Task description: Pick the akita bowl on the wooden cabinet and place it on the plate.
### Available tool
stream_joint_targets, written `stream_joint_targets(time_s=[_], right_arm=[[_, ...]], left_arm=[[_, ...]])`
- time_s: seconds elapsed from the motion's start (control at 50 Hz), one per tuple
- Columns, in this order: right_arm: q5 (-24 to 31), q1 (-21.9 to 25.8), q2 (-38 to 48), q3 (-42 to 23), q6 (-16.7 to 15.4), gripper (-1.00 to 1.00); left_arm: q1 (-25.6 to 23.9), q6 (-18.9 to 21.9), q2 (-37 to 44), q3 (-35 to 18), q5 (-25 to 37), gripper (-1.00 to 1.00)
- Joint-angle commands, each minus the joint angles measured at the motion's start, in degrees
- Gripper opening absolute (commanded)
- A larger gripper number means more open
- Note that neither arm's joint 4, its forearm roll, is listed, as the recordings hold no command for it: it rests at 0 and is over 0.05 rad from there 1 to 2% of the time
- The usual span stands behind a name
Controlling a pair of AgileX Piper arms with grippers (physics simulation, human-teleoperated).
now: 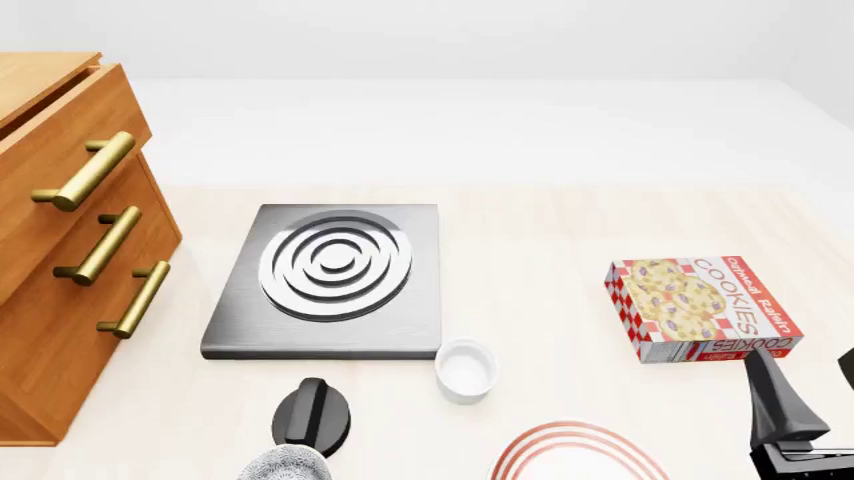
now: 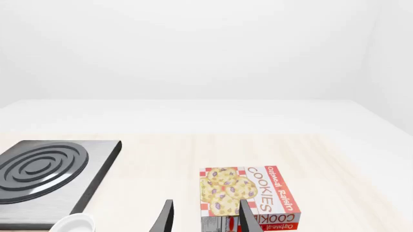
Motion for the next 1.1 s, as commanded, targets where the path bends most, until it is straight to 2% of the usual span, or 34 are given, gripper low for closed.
stream_joint_targets(time_s=[0.02, 0.24, 0.28, 0.3, 0.58, 0.86, 0.88, 1.1], right_arm=[[0.12, 0.00, 0.02, -0.15, -0.06, 1.00], [0.12, -0.01, 0.00, -0.11, 0.03, 1.00], [0.14, 0.00, -0.01, -0.14, -0.04, 1.00], [0.15, 0.01, -0.02, -0.14, -0.10, 1.00], [-0.06, -0.02, -0.01, 0.09, 0.09, 1.00], [0.01, 0.00, 0.00, -0.02, -0.12, 1.00], [0.11, -0.01, 0.03, -0.13, -0.02, 1.00], [0.13, -0.01, 0.02, -0.15, -0.05, 1.00]], left_arm=[[-0.30, 0.40, 0.84, 0.14, -0.41, 1.00], [-0.53, 0.99, 1.25, -0.11, -0.54, 1.00], [-0.85, -0.53, 1.03, 0.55, -1.15, 1.00], [-0.72, 0.33, 1.10, 0.26, -0.96, 1.00], [-1.18, -0.19, 1.37, 0.75, -1.01, 1.00], [-2.58, -1.64, 1.95, 0.31, 0.18, 1.00], [-2.65, -1.72, 1.87, 0.25, 0.30, -1.00], [-2.67, -1.87, 0.96, 0.09, 0.58, -1.00]])
